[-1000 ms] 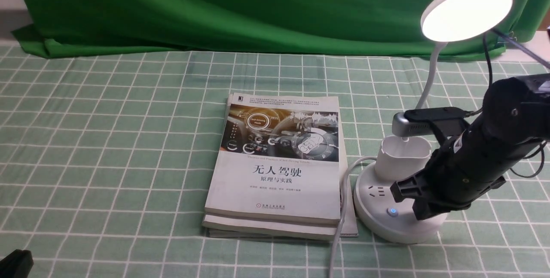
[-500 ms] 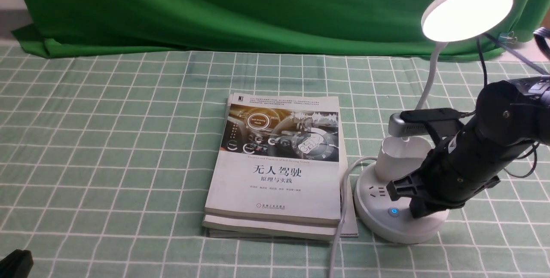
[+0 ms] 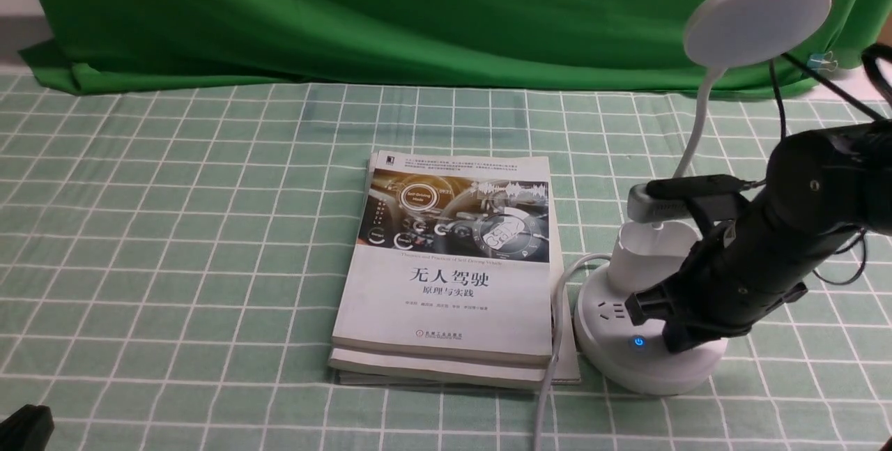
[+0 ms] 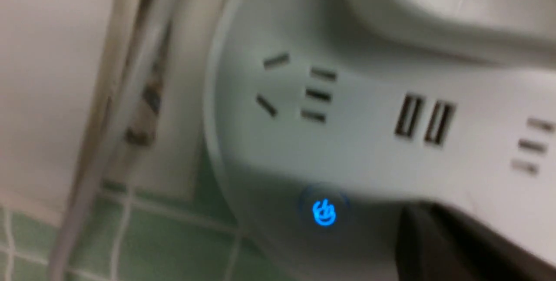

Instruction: Turn off the desk lamp on the blue coffee tablecloth by hand.

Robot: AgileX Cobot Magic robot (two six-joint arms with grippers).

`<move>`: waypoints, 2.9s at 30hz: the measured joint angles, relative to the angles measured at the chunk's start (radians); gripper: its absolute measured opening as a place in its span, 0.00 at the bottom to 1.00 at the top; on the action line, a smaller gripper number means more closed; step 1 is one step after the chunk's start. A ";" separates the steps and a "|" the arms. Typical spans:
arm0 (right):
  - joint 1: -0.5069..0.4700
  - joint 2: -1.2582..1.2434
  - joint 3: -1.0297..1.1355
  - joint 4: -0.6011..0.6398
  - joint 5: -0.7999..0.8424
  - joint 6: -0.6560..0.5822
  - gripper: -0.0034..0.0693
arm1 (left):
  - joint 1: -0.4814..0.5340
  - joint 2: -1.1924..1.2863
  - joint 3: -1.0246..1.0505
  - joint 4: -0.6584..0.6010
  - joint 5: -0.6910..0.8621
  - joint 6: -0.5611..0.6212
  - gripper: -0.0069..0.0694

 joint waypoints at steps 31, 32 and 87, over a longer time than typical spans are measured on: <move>0.000 -0.008 0.002 -0.077 0.003 0.033 0.10 | 0.000 0.000 0.000 0.000 0.000 0.000 0.09; 0.000 -0.009 0.002 -0.077 0.003 0.033 0.10 | 0.000 0.000 0.000 0.000 0.000 0.000 0.09; -0.136 -1.353 0.617 -0.077 -0.184 0.040 0.08 | 0.000 0.000 0.000 0.000 0.000 0.000 0.09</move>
